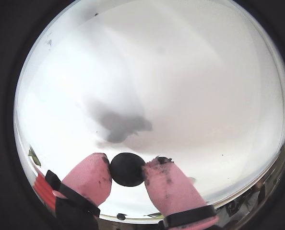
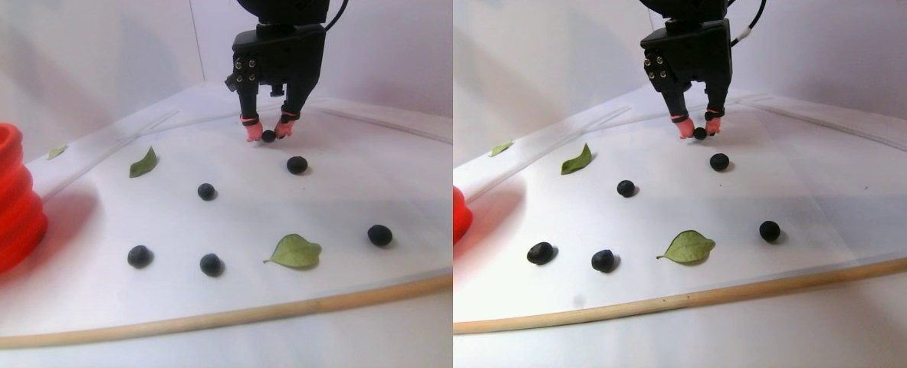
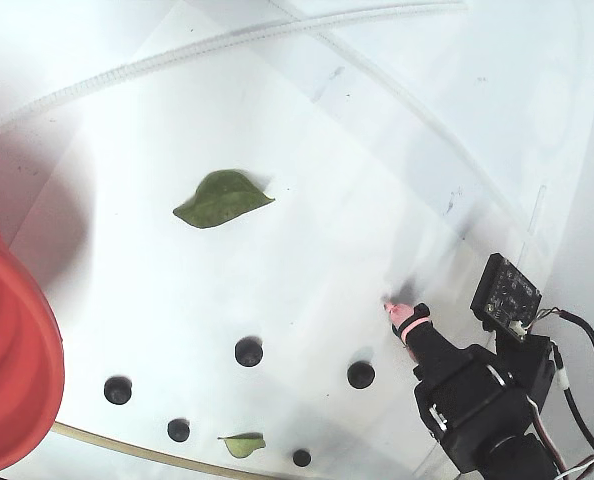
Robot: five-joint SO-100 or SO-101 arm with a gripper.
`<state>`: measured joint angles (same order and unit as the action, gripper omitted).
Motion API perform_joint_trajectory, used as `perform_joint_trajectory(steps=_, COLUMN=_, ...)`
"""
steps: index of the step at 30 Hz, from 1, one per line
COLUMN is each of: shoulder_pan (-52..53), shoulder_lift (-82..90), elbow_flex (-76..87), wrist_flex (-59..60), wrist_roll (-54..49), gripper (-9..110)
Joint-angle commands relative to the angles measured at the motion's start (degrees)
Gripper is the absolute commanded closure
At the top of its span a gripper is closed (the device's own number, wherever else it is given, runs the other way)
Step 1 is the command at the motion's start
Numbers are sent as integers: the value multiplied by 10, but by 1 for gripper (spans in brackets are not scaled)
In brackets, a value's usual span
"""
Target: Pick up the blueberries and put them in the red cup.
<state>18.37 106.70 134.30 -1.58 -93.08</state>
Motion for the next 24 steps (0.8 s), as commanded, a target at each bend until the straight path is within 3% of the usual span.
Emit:
perform_joint_trajectory(steps=1, shoulder_pan=-11, shoulder_lift=66, elbow_flex=-1, wrist_flex=27, wrist_roll=11, gripper=90)
perform_joint_trajectory(steps=24, shoulder_pan=-109, shoulder_lift=173, elbow_flex=-2, wrist_flex=189, wrist_roll=110, gripper=89)
